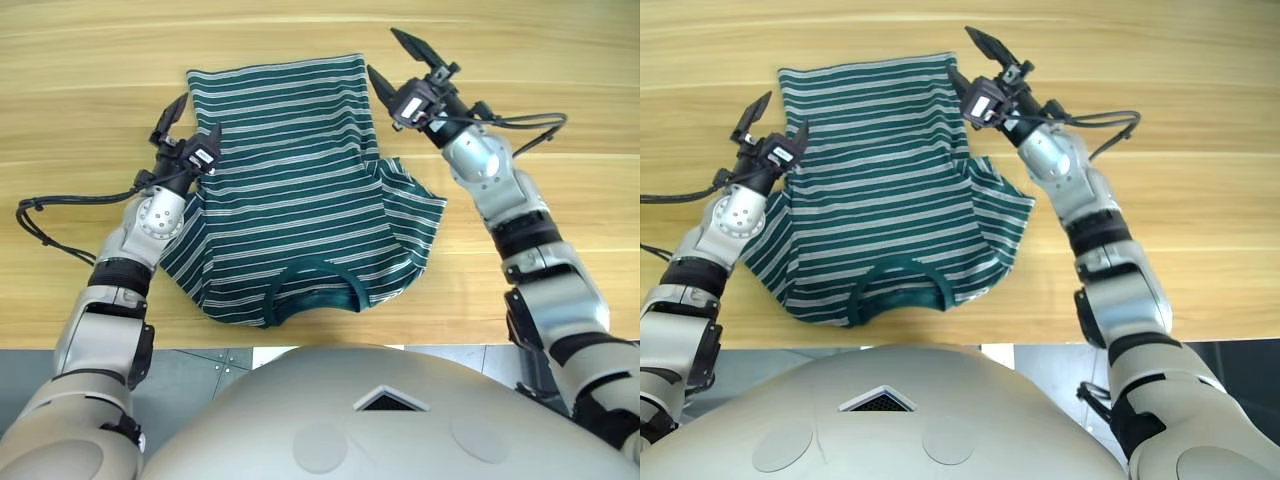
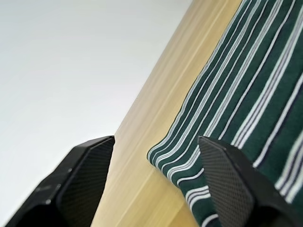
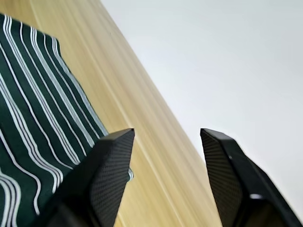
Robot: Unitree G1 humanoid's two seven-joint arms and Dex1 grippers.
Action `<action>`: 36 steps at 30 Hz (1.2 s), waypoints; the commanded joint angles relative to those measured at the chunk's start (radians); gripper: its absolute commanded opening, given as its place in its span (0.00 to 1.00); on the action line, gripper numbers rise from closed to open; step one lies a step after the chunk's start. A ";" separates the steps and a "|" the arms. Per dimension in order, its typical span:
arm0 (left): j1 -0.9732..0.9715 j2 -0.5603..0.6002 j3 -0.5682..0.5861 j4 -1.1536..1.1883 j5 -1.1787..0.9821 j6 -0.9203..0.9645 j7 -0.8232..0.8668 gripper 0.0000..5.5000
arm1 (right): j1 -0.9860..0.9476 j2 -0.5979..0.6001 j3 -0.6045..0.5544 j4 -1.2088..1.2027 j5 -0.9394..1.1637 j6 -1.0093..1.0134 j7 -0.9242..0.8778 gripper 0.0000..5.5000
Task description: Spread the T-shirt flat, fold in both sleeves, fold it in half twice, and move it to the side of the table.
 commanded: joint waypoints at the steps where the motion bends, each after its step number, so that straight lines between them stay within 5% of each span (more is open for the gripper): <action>1: -0.081 -0.051 0.038 -0.002 -0.068 -0.073 -0.008 0.60 | -0.240 0.138 0.081 0.422 -0.118 0.140 -0.080 0.47; 6: -0.115 -0.088 0.117 -0.028 -0.118 -0.134 0.059 0.60 | -0.275 0.232 0.092 0.574 -0.148 0.274 -0.065 0.47; 22: 0.053 -0.080 0.241 -0.099 -0.182 -0.144 0.021 0.60 | -0.396 0.165 -0.123 0.597 -0.025 0.467 -0.129 0.47; 28: 0.067 -0.103 0.240 -0.071 -0.179 -0.161 0.013 0.60 | -0.411 0.189 -0.206 0.568 0.040 0.298 -0.219 0.47; 32: 0.071 -0.102 0.270 -0.059 -0.185 -0.160 0.039 0.60 | -0.223 0.199 -0.072 0.527 -0.048 0.076 -0.091 0.47; 36: 0.029 -0.128 0.258 -0.038 -0.168 -0.162 0.050 0.60 | -0.174 0.200 0.042 0.547 -0.148 0.119 -0.064 0.47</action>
